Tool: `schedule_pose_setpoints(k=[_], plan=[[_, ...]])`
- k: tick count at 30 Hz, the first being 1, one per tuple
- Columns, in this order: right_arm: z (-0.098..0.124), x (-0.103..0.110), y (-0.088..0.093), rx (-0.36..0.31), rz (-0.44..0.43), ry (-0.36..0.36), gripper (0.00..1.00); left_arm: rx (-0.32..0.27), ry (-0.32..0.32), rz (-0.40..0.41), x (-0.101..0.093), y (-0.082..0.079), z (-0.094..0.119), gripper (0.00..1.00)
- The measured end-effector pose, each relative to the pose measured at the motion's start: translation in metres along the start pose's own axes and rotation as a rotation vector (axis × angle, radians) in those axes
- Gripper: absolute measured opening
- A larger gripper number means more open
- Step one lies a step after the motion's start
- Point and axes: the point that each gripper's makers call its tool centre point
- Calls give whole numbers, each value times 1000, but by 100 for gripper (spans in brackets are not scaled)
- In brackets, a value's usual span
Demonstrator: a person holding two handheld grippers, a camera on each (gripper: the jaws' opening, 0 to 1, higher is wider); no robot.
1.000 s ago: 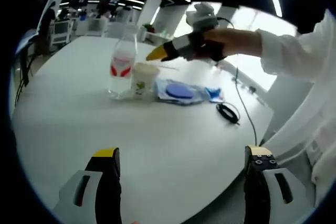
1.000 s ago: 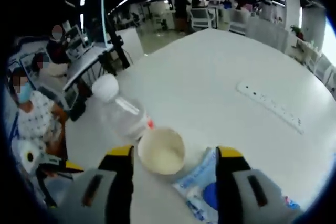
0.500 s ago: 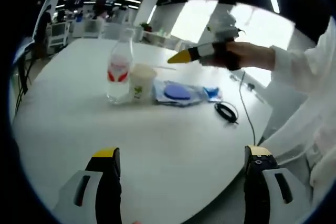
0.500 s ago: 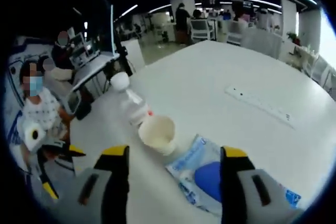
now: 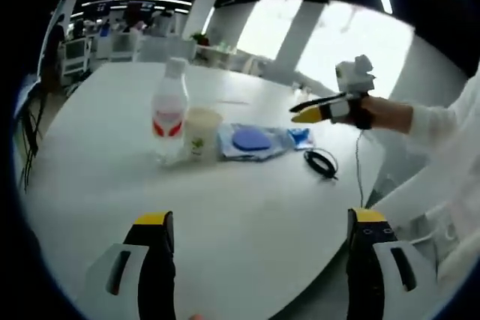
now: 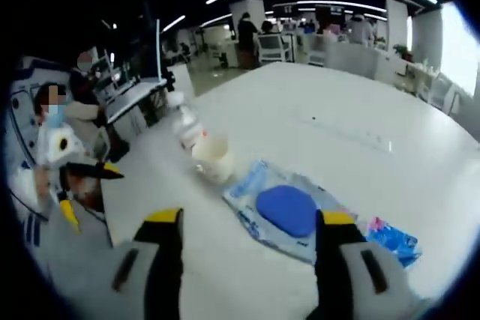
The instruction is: Arrange the tabletop items into an orderly group along one side of the table until the central work area is clear of visible clutter.
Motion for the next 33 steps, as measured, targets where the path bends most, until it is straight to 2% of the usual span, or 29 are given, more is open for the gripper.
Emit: schedule_pose_setpoints(k=[9,16,19,24,27,30,33], plan=[[49,-22,37,-39,-74,80,71,37,32,-53,-6,0,10,96],[80,-18,58,-63,-96,85,71,58,7,-54,-1,0,20,96],[93,-20,63,-82,-103,75,71,23,5,-53,-2,-11,22,96],[124,-26,68,-130,-99,71,71,-16,-16,-111,-3,-31,23,97],[144,-30,77,-156,-103,72,71,10,-15,-169,-4,-37,20,97],[158,-32,86,-166,-108,65,72,24,-28,-192,0,-39,19,97],[170,-39,94,-169,-98,68,73,40,-74,-199,9,-41,22,97]])
Point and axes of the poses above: the point that each gripper's makers call its tool centre point, and the gripper's own axes: z roughly backward along the fingers, x roughly to its left, y roughly out of its underside, and after that the axes turned 8 degrees about -z, right-handed
